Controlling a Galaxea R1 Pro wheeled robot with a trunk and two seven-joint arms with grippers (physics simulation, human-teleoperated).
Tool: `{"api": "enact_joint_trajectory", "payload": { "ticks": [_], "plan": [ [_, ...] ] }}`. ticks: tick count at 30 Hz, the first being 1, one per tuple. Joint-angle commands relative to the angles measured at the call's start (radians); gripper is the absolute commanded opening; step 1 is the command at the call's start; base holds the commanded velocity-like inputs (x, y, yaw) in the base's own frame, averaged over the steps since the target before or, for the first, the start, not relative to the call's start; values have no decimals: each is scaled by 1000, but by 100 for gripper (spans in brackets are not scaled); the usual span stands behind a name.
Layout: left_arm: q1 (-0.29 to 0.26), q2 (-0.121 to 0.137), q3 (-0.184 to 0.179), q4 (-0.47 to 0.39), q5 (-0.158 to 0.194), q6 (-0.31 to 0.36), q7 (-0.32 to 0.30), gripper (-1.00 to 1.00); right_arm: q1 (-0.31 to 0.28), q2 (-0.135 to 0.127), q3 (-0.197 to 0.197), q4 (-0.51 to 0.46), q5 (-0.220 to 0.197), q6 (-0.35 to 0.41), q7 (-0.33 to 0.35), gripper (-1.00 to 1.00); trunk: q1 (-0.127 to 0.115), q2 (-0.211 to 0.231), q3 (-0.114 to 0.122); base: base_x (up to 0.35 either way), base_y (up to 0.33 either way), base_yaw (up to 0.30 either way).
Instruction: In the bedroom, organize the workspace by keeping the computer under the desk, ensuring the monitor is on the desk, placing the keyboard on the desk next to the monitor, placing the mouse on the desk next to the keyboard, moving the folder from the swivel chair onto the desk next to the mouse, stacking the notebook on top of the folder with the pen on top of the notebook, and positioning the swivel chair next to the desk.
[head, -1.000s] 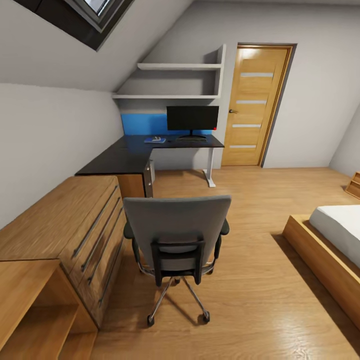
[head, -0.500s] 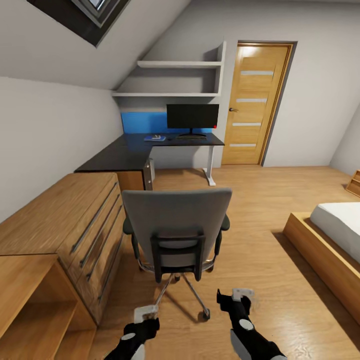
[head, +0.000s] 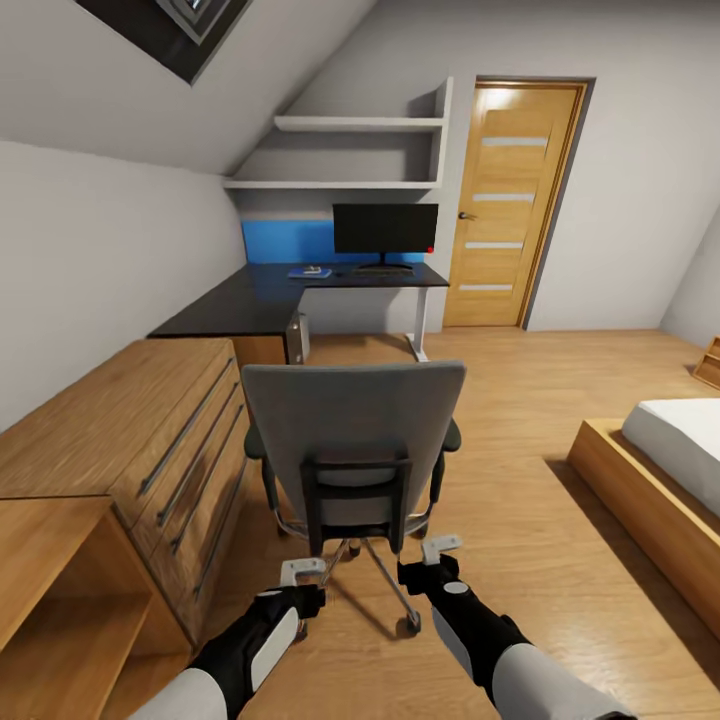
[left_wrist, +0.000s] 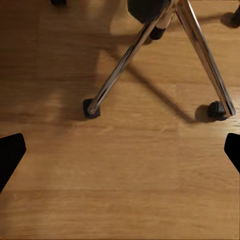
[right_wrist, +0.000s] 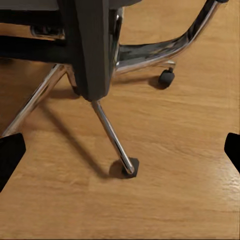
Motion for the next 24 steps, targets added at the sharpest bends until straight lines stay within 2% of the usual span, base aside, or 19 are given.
{"api": "enact_joint_trajectory", "payload": {
  "ticks": [1, 4, 6, 7, 9, 13, 24],
  "plan": [
    [-1, 7, -9, 1, 9, -5, 8, 100, -1, 0, 9, 15, -6, 3, 1, 100, 4, -8, -4, 0, 0, 0],
    [-1, 14, -11, 5, 9, -62, 8, 100, -1, 1, 10, 36, -5, 1, 14, 100, 15, -29, -14, 0, 0, 0],
    [-1, 16, -12, 6, 9, -124, 7, 100, -1, 3, 10, 43, -5, -1, 18, 100, 23, -43, -20, 0, 0, 0],
    [-2, 18, -12, 7, 8, -176, 7, 100, -1, 5, 10, 45, -5, -4, 20, 100, 27, -50, -23, 0, 0, 0],
    [-2, 19, -12, 6, 8, -218, 6, 100, -1, 6, 9, 44, -5, -18, 20, 100, 34, -64, -29, 0, 0, 0],
    [-2, 20, -12, 4, 7, -236, 7, 100, -1, 7, 7, 44, -8, -91, 16, 100, 50, -92, -42, 0, 0, 0],
    [-2, 24, -11, 6, 8, -239, 10, 100, -1, 9, 6, 39, -13, -127, 12, 100, 92, -169, -76, 0, 0, 0]
  ]
}}
